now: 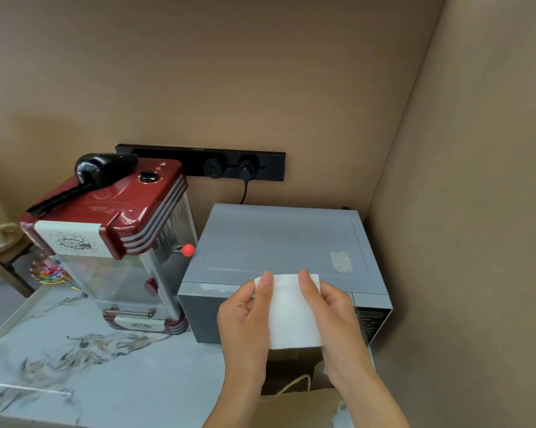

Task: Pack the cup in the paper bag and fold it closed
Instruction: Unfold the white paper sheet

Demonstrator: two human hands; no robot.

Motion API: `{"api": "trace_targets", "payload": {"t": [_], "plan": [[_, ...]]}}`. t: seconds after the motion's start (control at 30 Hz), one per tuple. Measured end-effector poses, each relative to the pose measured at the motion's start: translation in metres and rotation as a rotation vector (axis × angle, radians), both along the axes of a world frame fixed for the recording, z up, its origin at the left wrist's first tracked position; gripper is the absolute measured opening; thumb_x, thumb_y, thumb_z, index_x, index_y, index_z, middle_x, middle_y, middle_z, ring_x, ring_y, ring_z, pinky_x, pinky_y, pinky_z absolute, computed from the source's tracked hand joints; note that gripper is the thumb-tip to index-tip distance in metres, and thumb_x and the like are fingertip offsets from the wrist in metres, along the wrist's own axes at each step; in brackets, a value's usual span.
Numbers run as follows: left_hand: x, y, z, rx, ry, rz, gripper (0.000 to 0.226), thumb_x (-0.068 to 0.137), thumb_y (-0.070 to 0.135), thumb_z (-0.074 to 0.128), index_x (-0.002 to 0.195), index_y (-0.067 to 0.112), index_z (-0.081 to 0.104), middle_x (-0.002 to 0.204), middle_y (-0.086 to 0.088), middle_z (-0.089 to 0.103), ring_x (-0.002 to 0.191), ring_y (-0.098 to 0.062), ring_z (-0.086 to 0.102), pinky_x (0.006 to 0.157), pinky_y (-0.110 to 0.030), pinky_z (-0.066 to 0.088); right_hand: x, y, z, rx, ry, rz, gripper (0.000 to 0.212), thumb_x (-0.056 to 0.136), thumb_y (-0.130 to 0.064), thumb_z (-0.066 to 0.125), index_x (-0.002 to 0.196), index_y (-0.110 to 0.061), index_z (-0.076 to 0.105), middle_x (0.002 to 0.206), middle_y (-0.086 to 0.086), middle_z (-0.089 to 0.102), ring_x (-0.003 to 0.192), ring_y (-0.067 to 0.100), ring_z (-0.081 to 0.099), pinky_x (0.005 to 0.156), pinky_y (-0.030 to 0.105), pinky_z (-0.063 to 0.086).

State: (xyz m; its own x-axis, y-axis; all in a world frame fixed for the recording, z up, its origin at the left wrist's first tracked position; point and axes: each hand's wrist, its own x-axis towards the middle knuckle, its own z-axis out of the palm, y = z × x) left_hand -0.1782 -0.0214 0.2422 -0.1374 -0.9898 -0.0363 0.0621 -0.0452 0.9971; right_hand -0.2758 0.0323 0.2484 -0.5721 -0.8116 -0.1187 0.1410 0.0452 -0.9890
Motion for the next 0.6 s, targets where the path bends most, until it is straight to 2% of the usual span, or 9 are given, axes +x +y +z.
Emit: {"api": "trace_targets", "payload": {"t": [0.07,0.17,0.23,0.33,0.47,0.6], "plan": [[0.001,0.001,-0.003,0.001,0.004,-0.019,0.04,0.079,0.059,0.058,0.073,0.022,0.073,0.067,0.002,0.071,0.061,-0.012,0.068,0.053,-0.028,0.048,0.003,0.0,-0.004,0.031,-0.135,0.056,0.052,0.056,-0.068,0.076,0.088,-0.028,0.076,0.093,-0.002,0.076,0.08,0.011,0.076,0.062,0.025,0.058],[0.003,0.002,-0.009,-0.01,0.001,-0.034,0.043,0.081,0.057,0.059,0.066,0.017,0.068,0.06,0.001,0.066,0.057,-0.011,0.061,0.052,-0.033,0.045,0.004,-0.003,-0.012,0.018,-0.056,0.088,0.035,0.068,-0.063,0.07,0.081,-0.032,0.077,0.079,-0.005,0.078,0.073,0.009,0.075,0.06,0.023,0.058],[0.006,0.001,-0.013,-0.021,-0.016,-0.039,0.037,0.084,0.052,0.06,0.07,0.02,0.072,0.061,0.001,0.068,0.058,-0.011,0.062,0.054,-0.033,0.046,0.003,-0.003,-0.015,0.002,-0.008,0.063,0.034,0.077,-0.059,0.064,0.085,-0.03,0.078,0.081,-0.002,0.08,0.075,0.012,0.075,0.063,0.027,0.059],[0.012,-0.004,-0.02,-0.032,-0.045,-0.026,0.033,0.086,0.053,0.057,0.075,0.028,0.075,0.06,0.007,0.069,0.057,-0.007,0.062,0.051,-0.026,0.047,-0.002,0.001,-0.021,0.013,-0.029,0.04,0.037,0.081,-0.056,0.062,0.095,-0.024,0.077,0.09,0.001,0.08,0.084,0.017,0.076,0.07,0.032,0.061],[0.027,-0.01,-0.03,-0.046,-0.135,-0.025,0.04,0.077,0.066,0.048,0.076,0.036,0.073,0.039,0.009,0.042,0.036,-0.005,0.038,0.034,-0.018,0.035,-0.024,0.012,-0.026,0.055,-0.142,0.017,0.023,0.082,-0.046,0.065,0.086,-0.026,0.076,0.085,-0.003,0.079,0.081,0.01,0.075,0.057,0.019,0.056],[0.045,-0.01,-0.049,-0.034,-0.222,-0.11,0.04,0.081,0.065,0.047,0.079,0.035,0.073,0.043,0.005,0.039,0.04,-0.005,0.038,0.038,-0.017,0.036,-0.041,0.029,-0.031,0.109,-0.234,0.108,0.019,0.08,-0.033,0.07,0.09,-0.019,0.078,0.091,0.006,0.08,0.081,0.017,0.076,0.054,0.024,0.057]]}}
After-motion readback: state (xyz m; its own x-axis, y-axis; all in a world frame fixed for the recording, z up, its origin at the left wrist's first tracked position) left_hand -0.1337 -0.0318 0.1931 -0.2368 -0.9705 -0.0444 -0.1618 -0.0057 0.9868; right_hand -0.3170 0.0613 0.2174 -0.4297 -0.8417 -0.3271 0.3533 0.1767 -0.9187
